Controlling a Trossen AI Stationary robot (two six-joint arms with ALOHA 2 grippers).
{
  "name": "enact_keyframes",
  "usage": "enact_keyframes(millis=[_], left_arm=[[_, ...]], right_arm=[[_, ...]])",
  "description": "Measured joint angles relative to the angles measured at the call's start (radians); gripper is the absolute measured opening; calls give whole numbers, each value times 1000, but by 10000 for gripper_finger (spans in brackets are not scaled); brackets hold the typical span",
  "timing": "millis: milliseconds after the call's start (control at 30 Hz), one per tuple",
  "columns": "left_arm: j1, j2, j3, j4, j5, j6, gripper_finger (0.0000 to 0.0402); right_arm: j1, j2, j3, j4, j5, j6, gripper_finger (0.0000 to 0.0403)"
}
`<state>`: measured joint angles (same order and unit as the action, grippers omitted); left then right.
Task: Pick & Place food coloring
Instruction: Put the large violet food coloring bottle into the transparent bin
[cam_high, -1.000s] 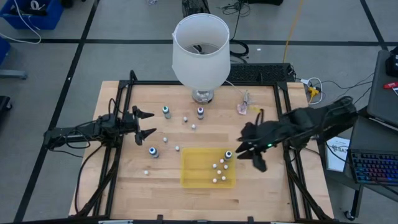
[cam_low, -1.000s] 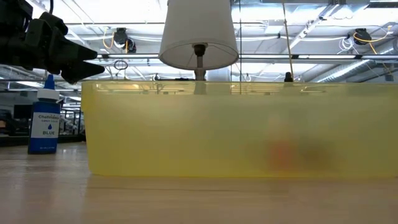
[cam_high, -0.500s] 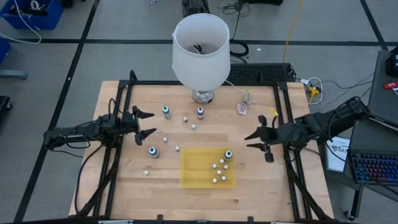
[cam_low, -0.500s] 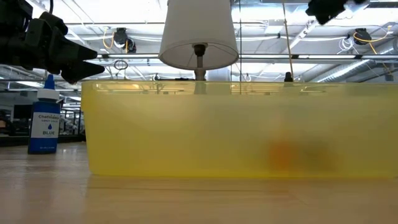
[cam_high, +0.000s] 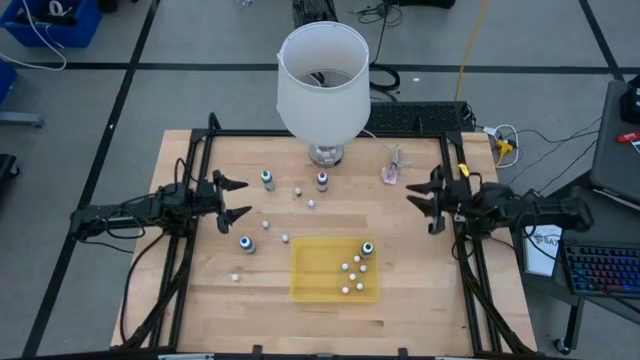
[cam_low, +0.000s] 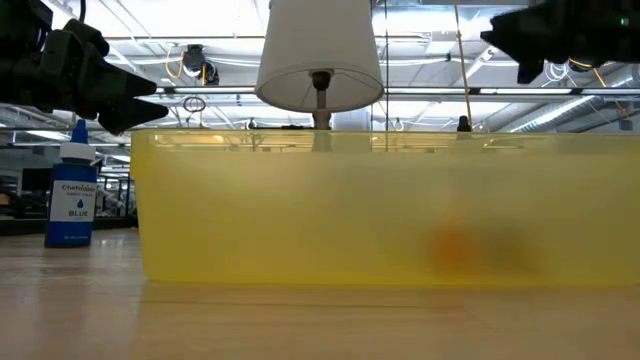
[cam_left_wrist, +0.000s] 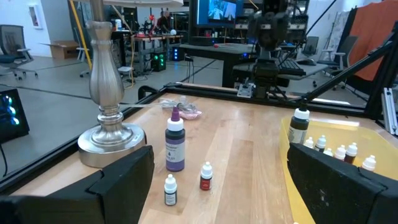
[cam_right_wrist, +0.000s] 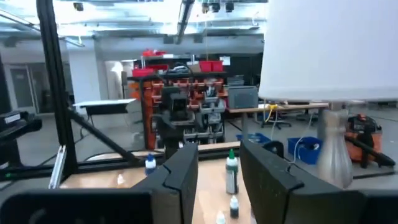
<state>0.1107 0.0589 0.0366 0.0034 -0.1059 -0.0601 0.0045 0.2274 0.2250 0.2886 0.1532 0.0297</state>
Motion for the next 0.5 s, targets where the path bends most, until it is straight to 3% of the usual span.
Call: enact_keyframes(millis=[133, 500], left_arm=[[0, 0, 0, 0, 0, 0, 365], [0, 0, 0, 0, 0, 0, 365]], right_arm=[[-37, -47, -59, 2, -80, -5, 112], [-41, -64, -206, 85, -78, 19, 112]])
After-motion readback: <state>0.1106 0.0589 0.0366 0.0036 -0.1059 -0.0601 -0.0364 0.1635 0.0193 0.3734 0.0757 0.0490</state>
